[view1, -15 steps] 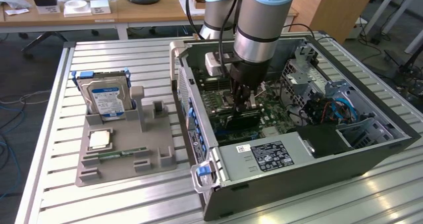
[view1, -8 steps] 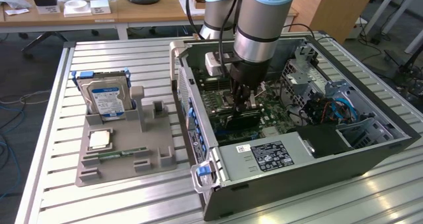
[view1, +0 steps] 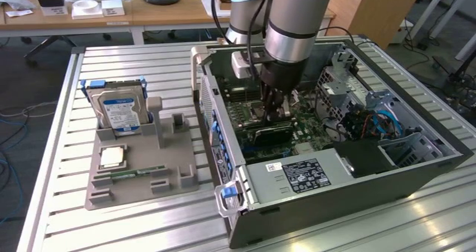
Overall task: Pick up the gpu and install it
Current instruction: 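Press down on the gpu until it lock into place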
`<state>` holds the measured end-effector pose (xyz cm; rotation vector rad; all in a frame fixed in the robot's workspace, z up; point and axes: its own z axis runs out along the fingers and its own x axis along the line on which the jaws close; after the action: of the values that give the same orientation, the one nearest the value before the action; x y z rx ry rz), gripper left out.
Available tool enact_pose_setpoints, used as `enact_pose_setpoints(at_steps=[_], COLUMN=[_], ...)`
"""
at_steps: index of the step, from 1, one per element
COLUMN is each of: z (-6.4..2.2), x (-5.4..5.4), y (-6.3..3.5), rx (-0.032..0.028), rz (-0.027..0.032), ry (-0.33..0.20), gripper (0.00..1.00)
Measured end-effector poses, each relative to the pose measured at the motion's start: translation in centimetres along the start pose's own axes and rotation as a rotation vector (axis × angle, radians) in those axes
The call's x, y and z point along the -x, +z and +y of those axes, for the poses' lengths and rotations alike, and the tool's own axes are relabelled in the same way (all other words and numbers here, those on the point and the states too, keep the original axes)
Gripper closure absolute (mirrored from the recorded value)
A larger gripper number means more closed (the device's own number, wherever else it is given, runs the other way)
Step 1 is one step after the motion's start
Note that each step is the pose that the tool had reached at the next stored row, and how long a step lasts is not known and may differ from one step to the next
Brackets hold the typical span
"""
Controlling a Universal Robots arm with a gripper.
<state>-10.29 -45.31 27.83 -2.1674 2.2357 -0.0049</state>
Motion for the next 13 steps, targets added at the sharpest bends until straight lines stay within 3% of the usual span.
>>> enact_pose_setpoints(at_steps=[13], z=[-0.07], x=[0.1], y=[-2.99], rx=[-0.0001], rz=[0.0], ry=[0.0], gripper=[0.89])
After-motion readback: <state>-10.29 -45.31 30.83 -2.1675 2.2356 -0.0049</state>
